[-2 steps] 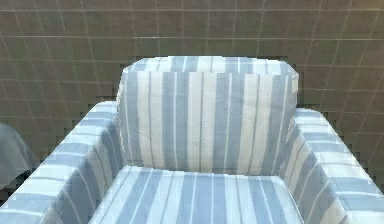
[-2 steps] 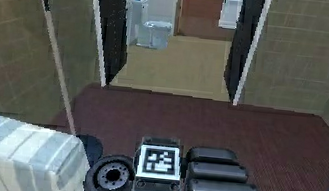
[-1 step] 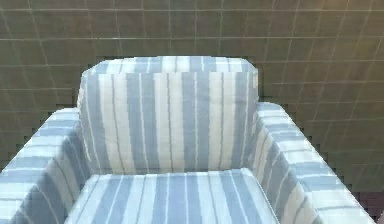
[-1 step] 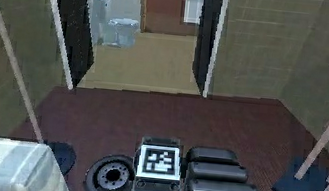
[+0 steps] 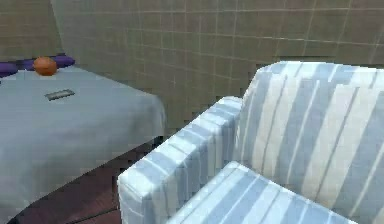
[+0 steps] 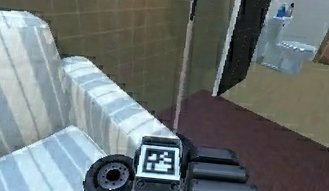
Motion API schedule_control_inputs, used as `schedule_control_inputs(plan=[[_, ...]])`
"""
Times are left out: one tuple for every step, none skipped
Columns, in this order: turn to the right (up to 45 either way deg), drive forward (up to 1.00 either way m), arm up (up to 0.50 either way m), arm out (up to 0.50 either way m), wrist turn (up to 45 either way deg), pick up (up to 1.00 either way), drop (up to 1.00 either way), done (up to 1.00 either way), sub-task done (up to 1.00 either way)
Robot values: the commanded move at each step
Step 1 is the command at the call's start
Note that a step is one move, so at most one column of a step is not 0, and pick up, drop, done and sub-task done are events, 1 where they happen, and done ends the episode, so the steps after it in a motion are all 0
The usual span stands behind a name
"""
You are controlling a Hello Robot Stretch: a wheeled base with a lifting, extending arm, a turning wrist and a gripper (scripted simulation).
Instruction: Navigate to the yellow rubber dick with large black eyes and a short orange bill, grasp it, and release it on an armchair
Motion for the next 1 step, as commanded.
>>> schedule_control_inputs(plan=[[-45.0, 0.00, 0.00, 0.00, 0.0, 0.00, 0.00, 0.00, 0.00]])
